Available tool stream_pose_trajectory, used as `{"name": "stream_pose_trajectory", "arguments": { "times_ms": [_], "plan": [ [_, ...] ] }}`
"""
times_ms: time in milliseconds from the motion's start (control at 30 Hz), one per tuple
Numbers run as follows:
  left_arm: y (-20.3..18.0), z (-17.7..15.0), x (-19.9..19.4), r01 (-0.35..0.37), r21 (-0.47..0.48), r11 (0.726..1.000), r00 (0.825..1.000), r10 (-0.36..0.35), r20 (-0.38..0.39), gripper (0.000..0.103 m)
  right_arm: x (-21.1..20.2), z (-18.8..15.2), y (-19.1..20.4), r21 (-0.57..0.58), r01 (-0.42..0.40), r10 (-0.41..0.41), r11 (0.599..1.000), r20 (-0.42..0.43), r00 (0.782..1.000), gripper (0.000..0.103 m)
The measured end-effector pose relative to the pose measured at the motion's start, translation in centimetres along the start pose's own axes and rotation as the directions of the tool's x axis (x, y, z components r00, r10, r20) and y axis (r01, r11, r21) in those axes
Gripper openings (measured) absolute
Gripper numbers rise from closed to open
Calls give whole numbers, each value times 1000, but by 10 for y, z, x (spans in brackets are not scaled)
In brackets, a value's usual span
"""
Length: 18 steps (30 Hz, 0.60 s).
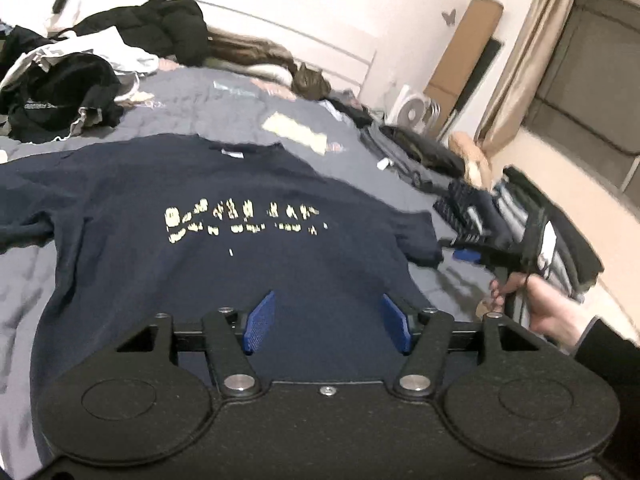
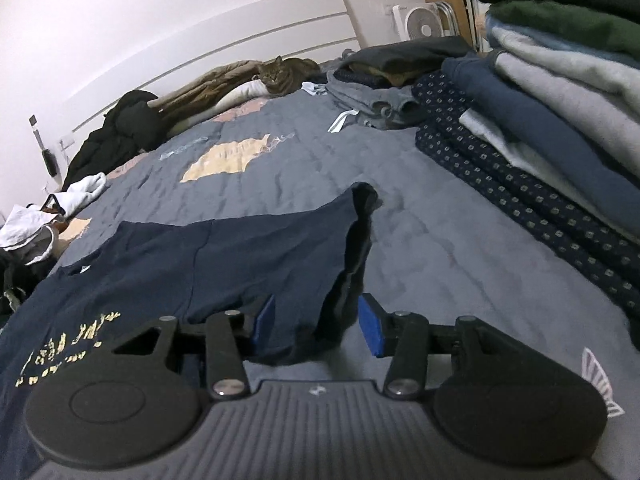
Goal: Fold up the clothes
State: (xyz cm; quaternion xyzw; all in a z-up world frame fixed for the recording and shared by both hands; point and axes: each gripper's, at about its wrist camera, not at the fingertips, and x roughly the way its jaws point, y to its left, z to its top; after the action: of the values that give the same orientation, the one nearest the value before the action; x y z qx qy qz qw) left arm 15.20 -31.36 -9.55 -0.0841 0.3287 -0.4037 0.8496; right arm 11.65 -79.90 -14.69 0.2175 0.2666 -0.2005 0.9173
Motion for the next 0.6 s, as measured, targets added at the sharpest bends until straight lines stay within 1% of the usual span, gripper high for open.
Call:
{"name": "stream_pose_trajectory", "arguments": {
  "times_ms": [100, 133, 200, 233, 267, 367, 467, 567, 600],
  "plan": [
    [10, -4, 0, -9, -18, 1000, 1000, 9, -6, 58, 14, -6, 2, 1, 6, -6, 1000, -40, 999, 46],
    [13, -5, 1, -15, -23, 1000, 1000, 15, -9, 58, 18, -8, 3, 3, 6, -6, 1000, -54, 999, 43],
    [18, -7, 1, -31, -33, 999, 999, 30, -16, 59, 27, -12, 3, 13, 1, 0, 1000, -80, 997, 29],
    [21, -7, 2, -34, -37, 999, 999, 33, -18, 59, 30, -14, 2, 24, 6, -4, 1000, -84, 996, 15],
    [22, -7, 2, -37, -37, 999, 999, 37, -18, 58, 32, -16, 2, 35, 12, -10, 999, -82, 997, 10],
    [27, -8, 0, -49, -45, 998, 999, 48, -14, 59, 29, -15, -4, 99, 1, 5, 995, -62, 998, 5],
    [33, -6, -3, -52, -73, 996, 999, 52, -3, 59, 22, -10, -12, 146, -5, 10, 989, -30, 999, 5],
    [37, -3, -7, -63, -78, 995, 998, 64, 9, 59, 11, 1, -19, 148, 5, -9, 989, 29, 1000, 4],
    [39, -2, -7, -65, -81, 995, 998, 66, 8, 59, 12, 1, -19, 129, 16, -19, 991, 24, 1000, 4]
  ]
}}
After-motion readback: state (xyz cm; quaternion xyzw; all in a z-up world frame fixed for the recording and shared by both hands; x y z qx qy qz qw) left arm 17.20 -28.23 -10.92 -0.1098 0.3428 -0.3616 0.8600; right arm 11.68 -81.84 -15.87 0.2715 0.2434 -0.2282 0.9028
